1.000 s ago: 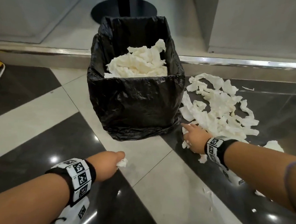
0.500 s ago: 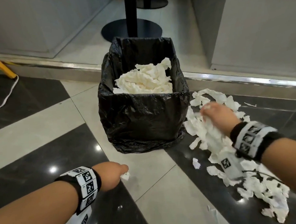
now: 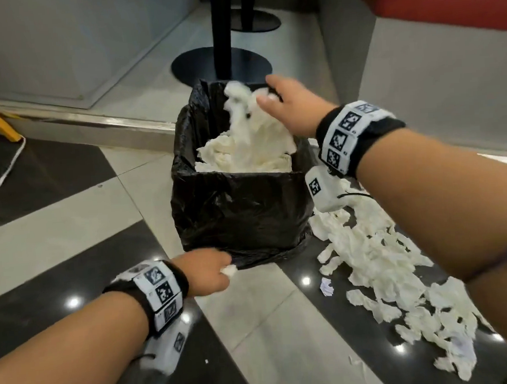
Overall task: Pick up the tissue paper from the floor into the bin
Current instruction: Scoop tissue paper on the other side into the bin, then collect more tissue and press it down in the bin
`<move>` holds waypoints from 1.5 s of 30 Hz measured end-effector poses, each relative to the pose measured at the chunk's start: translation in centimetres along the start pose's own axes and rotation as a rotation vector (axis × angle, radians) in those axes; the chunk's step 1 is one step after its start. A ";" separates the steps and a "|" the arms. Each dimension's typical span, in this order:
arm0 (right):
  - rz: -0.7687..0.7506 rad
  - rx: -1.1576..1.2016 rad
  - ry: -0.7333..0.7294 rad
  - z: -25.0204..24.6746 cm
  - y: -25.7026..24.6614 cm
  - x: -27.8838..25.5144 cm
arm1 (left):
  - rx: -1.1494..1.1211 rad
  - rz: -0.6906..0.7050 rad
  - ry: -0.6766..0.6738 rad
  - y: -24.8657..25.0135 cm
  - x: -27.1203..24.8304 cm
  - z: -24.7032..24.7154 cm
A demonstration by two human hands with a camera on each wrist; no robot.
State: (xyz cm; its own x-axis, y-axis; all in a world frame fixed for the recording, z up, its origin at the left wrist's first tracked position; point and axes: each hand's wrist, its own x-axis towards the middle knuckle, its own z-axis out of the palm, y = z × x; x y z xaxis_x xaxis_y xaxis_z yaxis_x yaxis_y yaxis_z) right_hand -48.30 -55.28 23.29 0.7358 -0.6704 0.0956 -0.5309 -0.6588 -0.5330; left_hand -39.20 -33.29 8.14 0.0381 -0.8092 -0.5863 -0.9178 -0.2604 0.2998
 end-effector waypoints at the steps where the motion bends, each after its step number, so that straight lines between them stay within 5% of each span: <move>1: 0.030 -0.036 -0.059 -0.2 1.2 -0.9 | -0.006 0.022 -0.004 1.6 -0.3 -1.6; 4: 0.181 0.001 -0.073 -2.6 6.1 -6.1 | -0.101 0.124 -0.014 6.4 -1.9 -7.6; 6: 0.300 -0.122 -0.207 -4.3 10.5 -10.1 | -0.257 0.193 0.096 7.9 -2.6 -11.8; 9: 0.446 -0.415 -0.452 -6.1 16.8 -15.8 | -0.318 0.171 0.491 8.9 -1.5 -17.4; 12: 0.506 -0.442 -0.495 -6.4 21.4 -19.0 | -0.196 -0.023 0.797 8.8 0.9 -21.2; 17: 0.510 -0.445 -0.546 -4.3 28.8 -19.9 | -0.144 -0.293 0.505 7.0 4.2 -19.8; 20: 0.349 -0.414 -0.549 -2.3 30.7 -19.2 | 0.068 -0.351 0.548 7.9 5.0 -18.9; 26: 0.037 -0.485 -0.863 4.5 31.6 -20.6 | 0.397 -0.161 0.728 12.9 3.4 -17.9; 28: -0.048 -0.475 -0.818 4.6 31.5 -19.8 | 0.463 -0.064 0.698 15.8 3.3 -17.3; 32: 0.116 -0.170 -0.538 1.1 31.1 -16.4 | 0.506 0.098 0.556 20.9 4.0 -14.8; 36: 0.282 0.261 -0.222 -1.5 31.5 -15.5 | 0.580 0.128 0.159 22.6 6.4 -11.8; 38: 0.393 0.420 -0.116 -1.6 31.7 -15.6 | 0.641 0.157 0.064 22.5 8.5 -9.8; 41: 0.548 0.645 -0.168 -1.3 32.2 -16.4 | 0.541 0.227 0.065 21.4 12.2 -6.1; 45: 0.548 0.809 -0.272 -2.5 32.3 -19.3 | 0.392 0.231 0.065 20.9 17.4 0.3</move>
State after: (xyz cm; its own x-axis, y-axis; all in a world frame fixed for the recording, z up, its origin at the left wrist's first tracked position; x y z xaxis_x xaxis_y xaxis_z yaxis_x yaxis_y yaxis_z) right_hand -80.67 -64.48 6.37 0.6008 -0.6442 -0.4734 -0.4541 0.2123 -0.8653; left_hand -57.85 -52.62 3.94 -0.1716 -0.8572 -0.4856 -0.9850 0.1390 0.1026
